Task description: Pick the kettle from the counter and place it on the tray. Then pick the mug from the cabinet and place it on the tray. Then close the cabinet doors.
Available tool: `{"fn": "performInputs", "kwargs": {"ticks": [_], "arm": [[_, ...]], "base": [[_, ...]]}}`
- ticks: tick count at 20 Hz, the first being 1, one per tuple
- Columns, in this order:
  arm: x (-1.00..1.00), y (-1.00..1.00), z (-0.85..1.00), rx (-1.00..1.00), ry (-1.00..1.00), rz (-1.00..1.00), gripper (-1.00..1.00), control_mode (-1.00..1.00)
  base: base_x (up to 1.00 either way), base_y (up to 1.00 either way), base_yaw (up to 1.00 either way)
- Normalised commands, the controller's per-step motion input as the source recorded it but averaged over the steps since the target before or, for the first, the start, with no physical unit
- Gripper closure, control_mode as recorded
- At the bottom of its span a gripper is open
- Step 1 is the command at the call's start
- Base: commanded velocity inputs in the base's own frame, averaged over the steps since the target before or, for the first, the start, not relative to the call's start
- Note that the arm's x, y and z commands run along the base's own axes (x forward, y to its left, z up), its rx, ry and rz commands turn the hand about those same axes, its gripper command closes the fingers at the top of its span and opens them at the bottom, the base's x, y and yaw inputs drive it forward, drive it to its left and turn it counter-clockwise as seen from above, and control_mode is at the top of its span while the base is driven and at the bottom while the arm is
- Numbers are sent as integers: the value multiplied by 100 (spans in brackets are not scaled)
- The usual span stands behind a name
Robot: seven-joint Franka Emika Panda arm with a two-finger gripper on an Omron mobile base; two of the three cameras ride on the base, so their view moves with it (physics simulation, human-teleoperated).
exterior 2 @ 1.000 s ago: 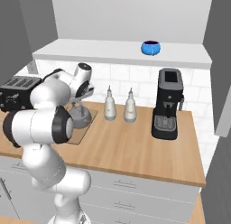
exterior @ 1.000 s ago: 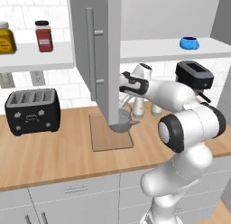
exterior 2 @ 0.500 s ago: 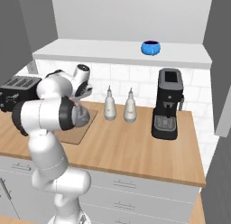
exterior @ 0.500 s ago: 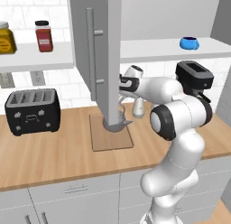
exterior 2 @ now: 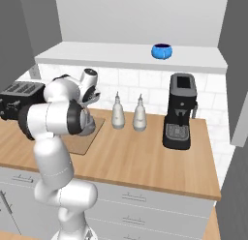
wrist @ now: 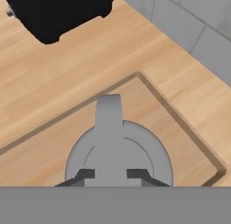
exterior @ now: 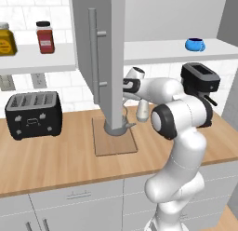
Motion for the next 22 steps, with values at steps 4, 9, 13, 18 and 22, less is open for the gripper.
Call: {"fn": "performInputs", "kwargs": {"ticks": [4, 9, 13, 18, 22], "arm": [[0, 0, -26, 0, -5, 0, -100, -100], [0, 0, -11, 0, -9, 0, -100, -100], [0, 0, -1, 0, -13, 0, -100, -100], [-9, 0, 0, 2, -18, 0, -100, -100], [-17, -1, 1, 7, -21, 0, -100, -100]], "base": [[0, 0, 0], [0, 0, 0], [0, 0, 0], [0, 0, 0], [0, 0, 0]]}}
